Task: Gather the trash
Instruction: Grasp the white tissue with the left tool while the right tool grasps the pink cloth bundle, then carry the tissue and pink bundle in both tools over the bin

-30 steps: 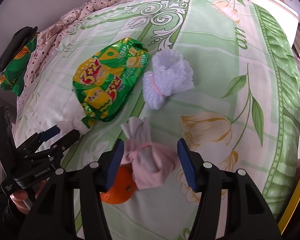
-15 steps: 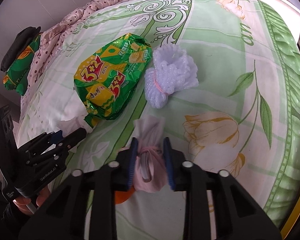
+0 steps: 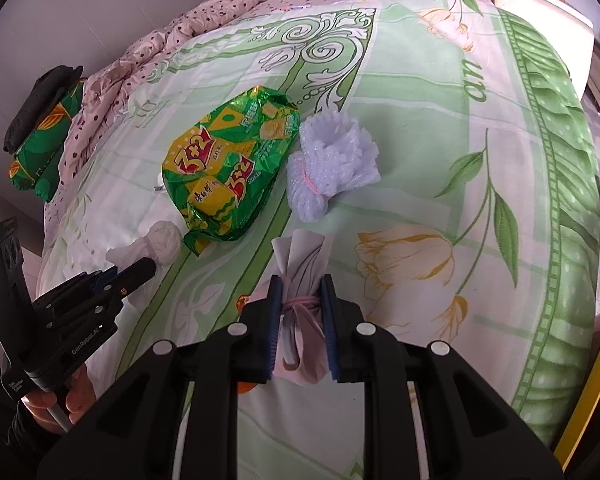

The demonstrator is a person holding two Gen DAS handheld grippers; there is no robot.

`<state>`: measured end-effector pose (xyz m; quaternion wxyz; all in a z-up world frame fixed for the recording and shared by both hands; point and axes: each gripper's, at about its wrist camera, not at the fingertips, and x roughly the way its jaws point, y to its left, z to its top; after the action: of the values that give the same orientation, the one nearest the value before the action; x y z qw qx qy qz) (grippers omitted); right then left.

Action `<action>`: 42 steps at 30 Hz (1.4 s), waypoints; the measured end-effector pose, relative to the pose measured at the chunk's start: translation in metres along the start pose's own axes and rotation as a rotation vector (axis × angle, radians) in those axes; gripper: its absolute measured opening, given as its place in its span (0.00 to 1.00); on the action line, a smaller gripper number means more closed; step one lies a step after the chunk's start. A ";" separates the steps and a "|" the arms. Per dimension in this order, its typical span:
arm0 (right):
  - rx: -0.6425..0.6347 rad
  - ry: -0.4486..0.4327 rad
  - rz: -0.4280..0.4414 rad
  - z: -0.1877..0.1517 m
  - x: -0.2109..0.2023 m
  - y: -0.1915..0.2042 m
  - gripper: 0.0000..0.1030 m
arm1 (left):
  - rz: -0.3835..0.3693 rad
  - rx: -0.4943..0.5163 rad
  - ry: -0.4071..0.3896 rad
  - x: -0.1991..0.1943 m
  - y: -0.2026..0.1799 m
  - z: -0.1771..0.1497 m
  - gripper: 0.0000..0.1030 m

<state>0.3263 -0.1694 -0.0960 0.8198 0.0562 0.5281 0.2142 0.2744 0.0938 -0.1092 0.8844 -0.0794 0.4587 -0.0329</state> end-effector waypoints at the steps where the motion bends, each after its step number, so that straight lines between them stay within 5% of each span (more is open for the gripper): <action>1: 0.004 -0.007 0.000 0.000 -0.003 -0.001 0.18 | 0.002 0.000 -0.003 -0.003 0.000 0.000 0.18; 17: 0.051 -0.089 -0.014 -0.016 -0.067 -0.019 0.18 | 0.001 0.015 -0.053 -0.046 -0.013 -0.004 0.18; 42: 0.150 -0.183 -0.056 -0.039 -0.144 -0.088 0.18 | -0.095 0.089 -0.056 -0.063 -0.097 0.000 0.18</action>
<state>0.2668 -0.3134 -0.0206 0.8638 0.1219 0.4669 0.1449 0.2394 0.0068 -0.0423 0.8969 -0.0623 0.4278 -0.0929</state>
